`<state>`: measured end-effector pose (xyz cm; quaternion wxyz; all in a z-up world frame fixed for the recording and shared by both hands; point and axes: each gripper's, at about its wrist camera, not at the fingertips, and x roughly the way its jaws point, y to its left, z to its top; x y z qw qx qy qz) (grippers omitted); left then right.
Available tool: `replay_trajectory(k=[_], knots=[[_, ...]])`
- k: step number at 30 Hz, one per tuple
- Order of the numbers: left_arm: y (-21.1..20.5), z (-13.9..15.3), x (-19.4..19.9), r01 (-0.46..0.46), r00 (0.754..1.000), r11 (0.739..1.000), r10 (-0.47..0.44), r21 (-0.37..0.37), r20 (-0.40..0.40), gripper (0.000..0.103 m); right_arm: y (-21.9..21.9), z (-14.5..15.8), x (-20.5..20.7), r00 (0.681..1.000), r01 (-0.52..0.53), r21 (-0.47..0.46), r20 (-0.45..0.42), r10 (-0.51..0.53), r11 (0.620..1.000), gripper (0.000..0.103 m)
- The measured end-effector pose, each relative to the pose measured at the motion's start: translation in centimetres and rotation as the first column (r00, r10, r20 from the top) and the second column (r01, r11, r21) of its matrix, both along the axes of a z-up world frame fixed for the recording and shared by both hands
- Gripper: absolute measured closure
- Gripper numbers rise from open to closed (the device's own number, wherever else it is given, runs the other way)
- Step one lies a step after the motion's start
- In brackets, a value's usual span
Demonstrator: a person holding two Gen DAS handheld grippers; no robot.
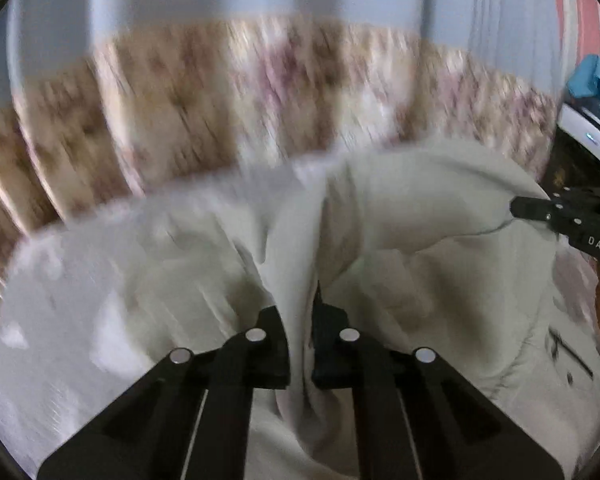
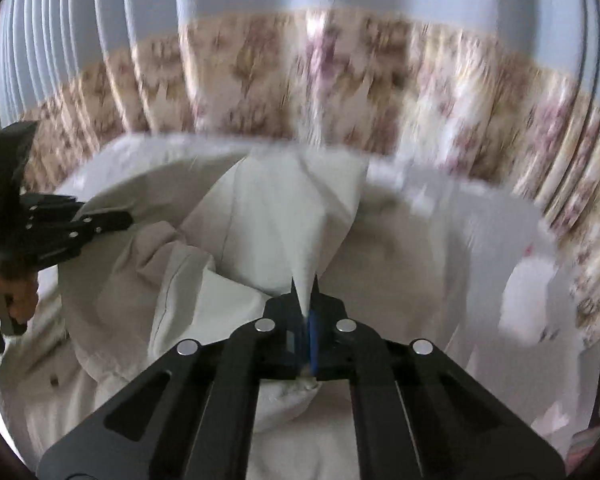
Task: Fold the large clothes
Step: 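Lay the beige jacket down on the sheet and open both tools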
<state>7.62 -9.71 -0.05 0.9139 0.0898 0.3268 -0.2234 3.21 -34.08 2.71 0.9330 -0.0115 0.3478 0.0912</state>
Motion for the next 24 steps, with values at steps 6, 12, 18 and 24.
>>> replay_trajectory(k=[6,12,18,24], knots=[[-1.7,1.1,2.8,-0.164,0.950,0.974,0.113,0.157,0.293,0.093,1.0,1.0,4.6,0.989,0.076,-0.106,0.136,-0.062,0.991,0.101],[-0.7,-8.0,6.9,-0.216,0.976,0.949,0.218,0.230,0.017,0.073,0.8,-7.5,8.5,0.990,0.106,-0.174,-0.071,-0.120,0.979,0.098],[1.9,-7.0,7.0,-0.264,0.963,0.951,0.269,0.159,-0.008,0.042,-0.2,-7.4,7.7,0.987,0.129,-0.180,-0.070,-0.143,0.975,0.077],[3.7,-2.0,3.2,-0.297,0.955,0.954,0.298,-0.042,0.011,0.020,-1.3,-2.2,3.7,0.975,0.216,-0.032,0.064,-0.213,0.976,0.023]])
